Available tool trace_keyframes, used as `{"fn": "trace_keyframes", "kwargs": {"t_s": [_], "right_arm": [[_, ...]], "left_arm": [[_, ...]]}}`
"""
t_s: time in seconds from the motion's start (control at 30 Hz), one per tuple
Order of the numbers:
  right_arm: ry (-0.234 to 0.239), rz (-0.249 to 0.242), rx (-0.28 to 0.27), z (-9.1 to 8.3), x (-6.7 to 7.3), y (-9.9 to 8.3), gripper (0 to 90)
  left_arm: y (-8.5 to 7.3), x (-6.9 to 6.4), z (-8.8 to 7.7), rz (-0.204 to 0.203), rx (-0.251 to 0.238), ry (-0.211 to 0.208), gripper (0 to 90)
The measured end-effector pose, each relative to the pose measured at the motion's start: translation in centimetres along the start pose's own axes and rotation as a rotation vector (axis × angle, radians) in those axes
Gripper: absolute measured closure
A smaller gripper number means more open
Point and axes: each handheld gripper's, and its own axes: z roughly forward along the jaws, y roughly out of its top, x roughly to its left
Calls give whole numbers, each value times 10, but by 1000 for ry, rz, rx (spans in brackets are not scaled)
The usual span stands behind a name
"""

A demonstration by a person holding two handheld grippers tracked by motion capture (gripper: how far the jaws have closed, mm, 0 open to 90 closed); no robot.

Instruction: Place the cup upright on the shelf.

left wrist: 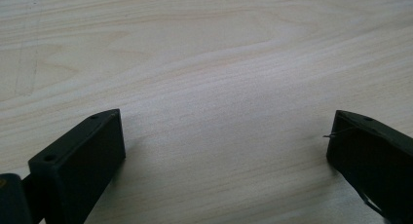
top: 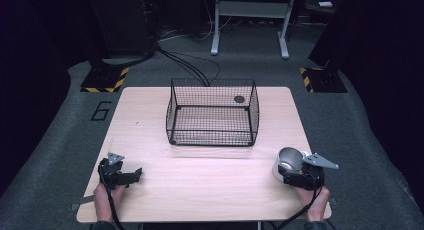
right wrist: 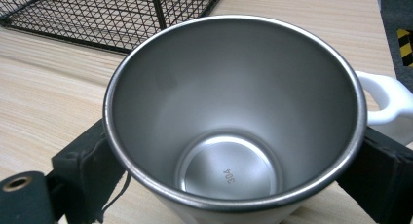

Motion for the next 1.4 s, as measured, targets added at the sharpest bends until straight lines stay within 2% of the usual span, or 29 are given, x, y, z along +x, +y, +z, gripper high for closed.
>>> {"fn": "trace_keyframes", "kwargs": {"t_s": [0.2,0.43,0.63,0.83,0.87,0.97,1.27,1.4], "right_arm": [[7,0,-12,-1,-1,2,72],[9,-1,4,-3,0,5,74],[25,-3,-18,-7,1,8,74],[43,-24,-32,-10,7,15,74],[47,-15,-32,-10,10,16,74],[59,-34,-27,-9,14,19,74],[108,-41,-43,-6,29,30,74],[125,-58,-38,-3,34,34,74]], "left_arm": [[0,0,0,1,0,0,5],[0,0,0,0,0,0,5],[0,0,0,0,0,0,5],[0,0,0,0,0,0,5],[0,0,0,0,0,0,5],[0,0,0,0,0,0,5],[0,0,0,0,0,0,5],[0,0,0,2,1,0,5]]}}
